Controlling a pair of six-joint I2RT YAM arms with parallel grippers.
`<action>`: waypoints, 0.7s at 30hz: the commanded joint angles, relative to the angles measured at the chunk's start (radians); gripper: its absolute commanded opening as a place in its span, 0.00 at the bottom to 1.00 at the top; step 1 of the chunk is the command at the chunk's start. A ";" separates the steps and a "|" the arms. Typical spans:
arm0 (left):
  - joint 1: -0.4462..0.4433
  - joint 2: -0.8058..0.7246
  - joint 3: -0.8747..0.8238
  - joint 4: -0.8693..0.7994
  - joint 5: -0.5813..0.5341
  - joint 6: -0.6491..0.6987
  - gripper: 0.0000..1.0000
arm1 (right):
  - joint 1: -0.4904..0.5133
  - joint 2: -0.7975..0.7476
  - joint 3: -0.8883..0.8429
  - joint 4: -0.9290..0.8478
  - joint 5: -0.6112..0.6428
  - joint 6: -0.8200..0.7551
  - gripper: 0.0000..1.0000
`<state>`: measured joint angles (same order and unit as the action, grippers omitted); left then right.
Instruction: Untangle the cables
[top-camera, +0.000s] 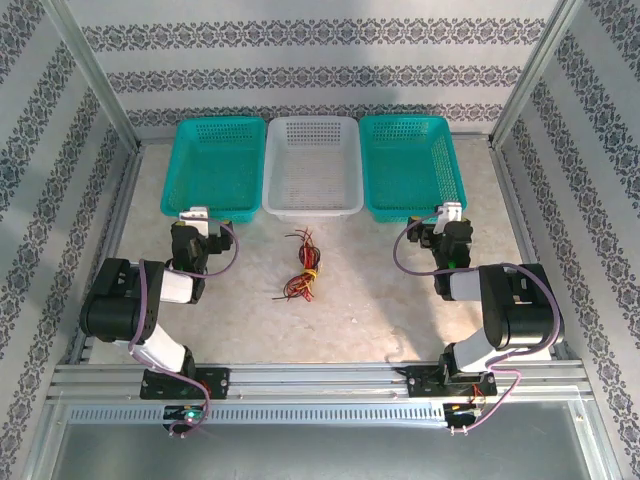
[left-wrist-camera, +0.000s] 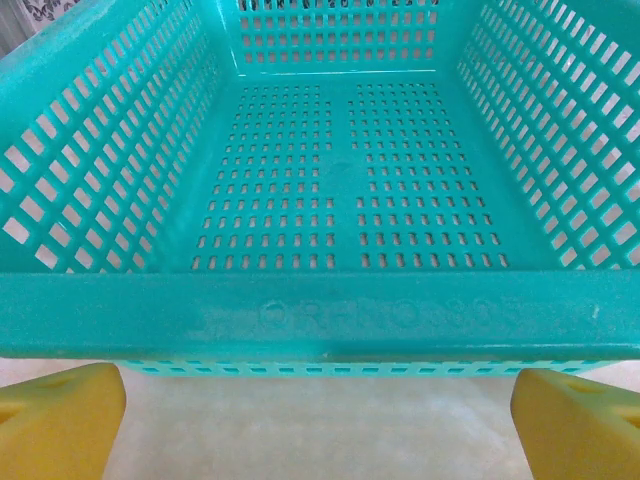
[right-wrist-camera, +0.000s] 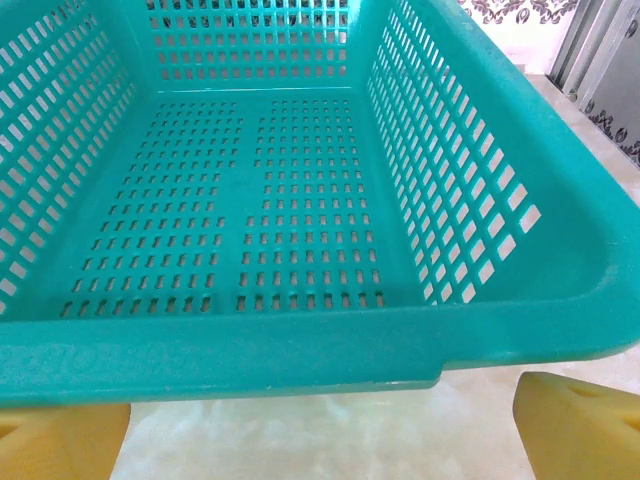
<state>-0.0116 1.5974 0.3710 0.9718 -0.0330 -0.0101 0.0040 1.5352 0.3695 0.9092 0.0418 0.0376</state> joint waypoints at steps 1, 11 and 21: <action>0.004 0.000 0.013 -0.009 0.009 0.010 0.99 | 0.003 -0.004 0.005 0.040 -0.017 -0.001 0.98; 0.004 -0.001 0.014 -0.013 0.008 0.010 0.99 | 0.004 -0.004 0.005 0.040 -0.016 0.000 0.99; 0.006 -0.003 0.017 -0.025 0.013 0.008 0.99 | 0.005 -0.004 0.006 0.039 -0.010 -0.002 0.99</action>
<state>-0.0116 1.5974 0.3710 0.9718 -0.0326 -0.0101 0.0044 1.5352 0.3695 0.9092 0.0418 0.0376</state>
